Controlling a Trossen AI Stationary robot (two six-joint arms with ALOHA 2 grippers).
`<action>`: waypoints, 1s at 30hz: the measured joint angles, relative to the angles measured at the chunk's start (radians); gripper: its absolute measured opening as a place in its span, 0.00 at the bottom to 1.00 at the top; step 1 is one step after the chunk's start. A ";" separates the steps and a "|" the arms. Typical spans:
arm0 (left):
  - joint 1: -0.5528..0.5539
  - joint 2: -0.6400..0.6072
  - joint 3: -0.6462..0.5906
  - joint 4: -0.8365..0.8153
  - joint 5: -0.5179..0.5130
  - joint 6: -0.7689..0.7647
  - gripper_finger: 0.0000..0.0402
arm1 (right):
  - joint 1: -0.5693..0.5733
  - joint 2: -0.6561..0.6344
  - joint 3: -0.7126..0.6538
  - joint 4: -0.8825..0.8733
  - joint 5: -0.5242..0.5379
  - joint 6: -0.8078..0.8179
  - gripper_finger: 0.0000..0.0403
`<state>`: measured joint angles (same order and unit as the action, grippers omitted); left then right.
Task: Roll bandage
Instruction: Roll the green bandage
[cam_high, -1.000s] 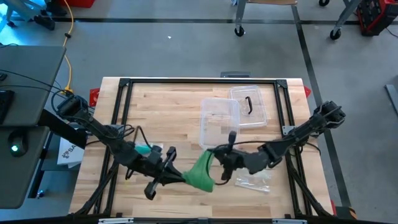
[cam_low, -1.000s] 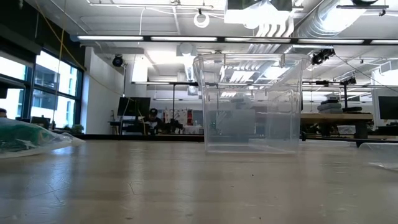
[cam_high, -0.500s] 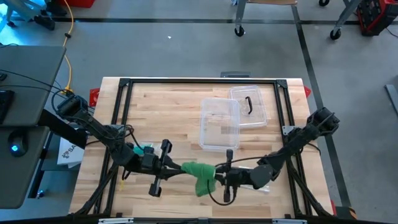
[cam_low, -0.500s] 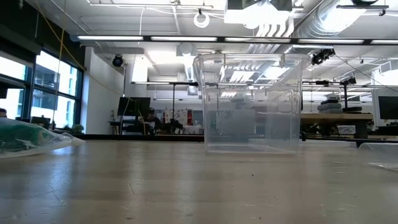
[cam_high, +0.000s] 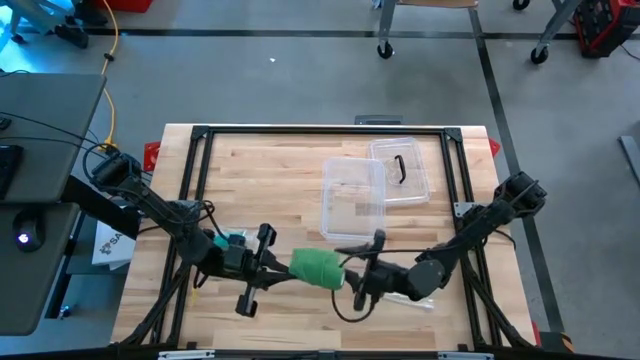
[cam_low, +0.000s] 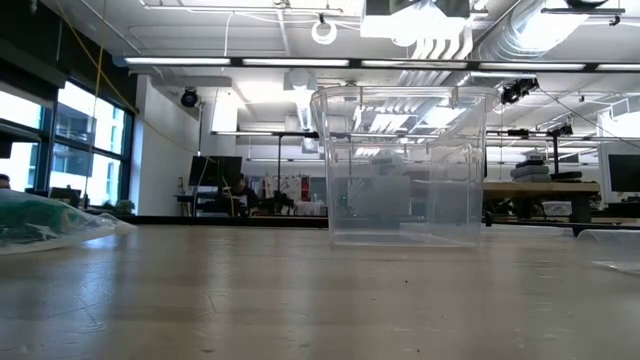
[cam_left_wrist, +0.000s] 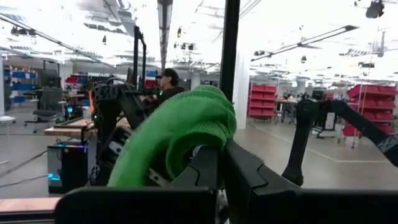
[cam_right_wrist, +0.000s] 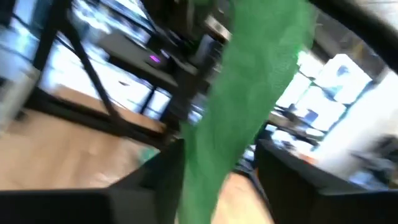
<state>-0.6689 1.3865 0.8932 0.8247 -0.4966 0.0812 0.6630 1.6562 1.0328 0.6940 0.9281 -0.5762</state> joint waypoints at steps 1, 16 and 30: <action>0.000 0.000 0.000 0.006 0.003 0.001 0.01 | 0.006 0.000 0.000 -0.002 0.042 -0.032 0.50; 0.008 0.000 0.000 0.170 0.021 0.069 0.01 | 0.112 0.023 0.000 -0.349 0.203 -0.754 0.75; 0.065 0.000 0.000 0.161 -0.010 0.056 0.01 | 0.009 0.063 0.000 -0.218 0.077 -1.166 0.69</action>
<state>-0.6041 1.3869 0.8936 0.9854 -0.5065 0.1377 0.6720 1.7191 1.0328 0.4758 1.0052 -1.7426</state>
